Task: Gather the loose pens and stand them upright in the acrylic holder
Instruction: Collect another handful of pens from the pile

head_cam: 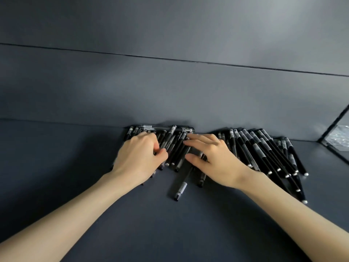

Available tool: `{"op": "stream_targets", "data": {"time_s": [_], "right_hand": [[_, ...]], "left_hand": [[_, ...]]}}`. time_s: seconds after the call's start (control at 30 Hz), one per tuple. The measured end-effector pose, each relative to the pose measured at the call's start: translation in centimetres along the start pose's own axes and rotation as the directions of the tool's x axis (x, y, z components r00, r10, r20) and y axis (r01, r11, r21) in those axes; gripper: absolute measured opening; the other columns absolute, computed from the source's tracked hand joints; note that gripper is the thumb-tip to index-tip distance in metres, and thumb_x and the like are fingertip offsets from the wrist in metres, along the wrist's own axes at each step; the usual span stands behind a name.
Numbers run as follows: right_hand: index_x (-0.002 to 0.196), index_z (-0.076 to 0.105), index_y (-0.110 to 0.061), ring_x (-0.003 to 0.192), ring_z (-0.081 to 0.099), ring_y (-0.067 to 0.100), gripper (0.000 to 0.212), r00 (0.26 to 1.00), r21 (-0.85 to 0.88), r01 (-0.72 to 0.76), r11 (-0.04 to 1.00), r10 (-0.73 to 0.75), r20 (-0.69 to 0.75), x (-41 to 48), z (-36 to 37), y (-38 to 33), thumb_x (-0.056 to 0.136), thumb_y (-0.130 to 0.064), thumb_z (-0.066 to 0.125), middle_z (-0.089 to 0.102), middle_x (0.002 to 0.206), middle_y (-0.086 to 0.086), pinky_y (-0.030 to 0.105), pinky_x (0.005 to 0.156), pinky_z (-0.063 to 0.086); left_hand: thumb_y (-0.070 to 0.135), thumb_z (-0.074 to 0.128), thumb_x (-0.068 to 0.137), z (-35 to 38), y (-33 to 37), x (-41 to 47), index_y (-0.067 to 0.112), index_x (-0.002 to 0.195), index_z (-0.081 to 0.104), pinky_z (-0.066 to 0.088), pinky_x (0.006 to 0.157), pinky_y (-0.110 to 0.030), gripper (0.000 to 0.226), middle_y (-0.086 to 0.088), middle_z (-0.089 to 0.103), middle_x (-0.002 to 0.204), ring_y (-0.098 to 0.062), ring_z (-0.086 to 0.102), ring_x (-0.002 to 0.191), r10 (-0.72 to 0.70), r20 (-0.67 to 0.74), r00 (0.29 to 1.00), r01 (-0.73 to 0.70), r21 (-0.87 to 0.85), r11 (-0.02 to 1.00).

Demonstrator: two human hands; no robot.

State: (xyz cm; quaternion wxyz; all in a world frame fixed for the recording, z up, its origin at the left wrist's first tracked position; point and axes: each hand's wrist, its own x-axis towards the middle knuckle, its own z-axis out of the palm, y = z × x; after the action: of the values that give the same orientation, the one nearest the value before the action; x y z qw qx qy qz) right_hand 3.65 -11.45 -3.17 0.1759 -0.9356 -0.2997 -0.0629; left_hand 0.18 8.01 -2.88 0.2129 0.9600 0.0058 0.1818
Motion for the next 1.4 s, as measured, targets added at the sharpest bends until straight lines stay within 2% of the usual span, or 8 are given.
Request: {"op": "stream_targets", "data": {"time_s": [0.1, 0.27, 0.53, 0.83, 1.07, 1.2, 1.3, 1.4], "right_hand": [[0.134, 0.052, -0.026, 0.138, 0.029, 0.015, 0.042, 0.997, -0.020, 0.042, 0.999, -0.041, 0.059, 0.0, 0.4, 0.0, 0.098, -0.044, 0.040, 0.039, 0.148, -0.007, 0.036, 0.111, 0.017], [0.103, 0.069, -0.012, 0.103, 0.060, 0.026, 0.039, 0.997, 0.037, 0.067, 0.997, -0.066, -0.048, -0.1, 0.1, 0.4, 0.092, -0.036, 0.040, 0.068, 0.106, 0.000, 0.043, 0.092, 0.045], [0.089, 0.068, -0.009, 0.078, 0.054, 0.023, 0.022, 0.987, 0.138, -0.021, 0.990, 0.043, -0.152, 0.1, 0.2, 0.8, 0.095, -0.020, 0.050, 0.067, 0.079, 0.005, 0.039, 0.081, 0.044], [0.091, 0.068, -0.011, 0.083, 0.049, 0.022, 0.019, 0.983, 0.147, -0.035, 0.988, 0.061, -0.174, -0.1, 0.5, 0.5, 0.094, -0.019, 0.051, 0.065, 0.080, 0.003, 0.040, 0.088, 0.040], [0.093, 0.067, -0.014, 0.090, 0.044, 0.015, 0.018, 0.987, 0.180, -0.064, 0.982, 0.089, -0.135, -0.1, 0.2, -0.1, 0.095, -0.020, 0.050, 0.062, 0.086, -0.007, 0.038, 0.096, 0.035], [0.097, 0.068, -0.016, 0.101, 0.045, 0.017, 0.019, 0.989, 0.184, -0.094, 0.978, 0.113, -0.098, 0.0, 0.2, -0.6, 0.095, -0.023, 0.051, 0.066, 0.096, -0.003, 0.038, 0.100, 0.031], [0.098, 0.068, -0.016, 0.102, 0.045, 0.017, 0.020, 0.990, 0.168, -0.092, 0.981, 0.109, -0.094, 0.0, 0.4, -0.7, 0.095, -0.024, 0.050, 0.066, 0.097, -0.002, 0.035, 0.100, 0.030], [0.092, 0.067, -0.011, 0.080, 0.049, 0.012, 0.020, 0.984, 0.217, -0.086, 0.972, 0.116, -0.132, 0.0, 0.3, -0.6, 0.095, -0.023, 0.051, 0.064, 0.079, -0.003, 0.027, 0.083, 0.039]], "left_hand": [[0.035, 0.060, 0.086, 0.2, 0.0, -0.2, 0.020, 0.084, 0.056, 0.040, 0.066, -0.030, 0.016, 0.007, 0.050, 0.087, -0.016, 0.051, 0.078, 0.036, -0.003, 0.999, -0.036, 0.010, 0.999], [0.036, 0.061, 0.088, 1.2, 0.6, -0.1, 0.023, 0.098, 0.065, 0.028, 0.081, -0.021, 0.017, 0.007, 0.045, 0.097, -0.008, 0.038, 0.097, 0.216, 0.006, 0.976, -0.213, -0.122, 0.969], [0.057, 0.048, 0.088, 2.5, 1.8, 0.3, 0.018, 0.109, 0.051, 0.031, 0.092, -0.030, 0.044, 0.001, 0.041, 0.111, -0.020, 0.036, 0.112, 0.170, 0.082, 0.982, -0.184, 0.213, 0.959], [0.048, 0.035, 0.096, 2.0, 2.6, -0.2, 0.011, 0.105, 0.050, 0.026, 0.087, -0.032, 0.040, -0.005, 0.045, 0.112, -0.025, 0.038, 0.110, 0.178, 0.126, 0.976, -0.215, 0.435, 0.874], [0.042, 0.036, 0.098, 1.7, 2.0, -0.2, 0.014, 0.089, 0.032, 0.016, 0.077, -0.031, 0.029, -0.004, 0.026, 0.097, -0.024, 0.031, 0.102, 0.173, 0.212, 0.962, -0.254, 0.462, 0.850], [0.032, 0.059, 0.089, 1.3, 2.0, -0.6, 0.014, 0.082, 0.038, 0.015, 0.073, -0.032, 0.028, -0.004, 0.025, 0.090, -0.022, 0.019, 0.085, 0.217, 0.252, 0.943, -0.320, 0.515, 0.795], [0.026, 0.091, 0.044, 0.0, 2.6, -0.6, 0.016, 0.059, 0.052, 0.021, 0.061, -0.033, 0.043, -0.004, 0.024, 0.075, -0.021, 0.023, 0.071, 0.272, 0.306, 0.912, -0.398, 0.503, 0.767], [0.034, 0.041, 0.099, 0.4, 1.9, -0.7, 0.011, 0.094, 0.049, 0.025, 0.076, -0.032, 0.024, -0.005, 0.037, 0.096, -0.023, 0.031, 0.087, 0.267, 0.204, 0.942, -0.329, 0.388, 0.861]]}}
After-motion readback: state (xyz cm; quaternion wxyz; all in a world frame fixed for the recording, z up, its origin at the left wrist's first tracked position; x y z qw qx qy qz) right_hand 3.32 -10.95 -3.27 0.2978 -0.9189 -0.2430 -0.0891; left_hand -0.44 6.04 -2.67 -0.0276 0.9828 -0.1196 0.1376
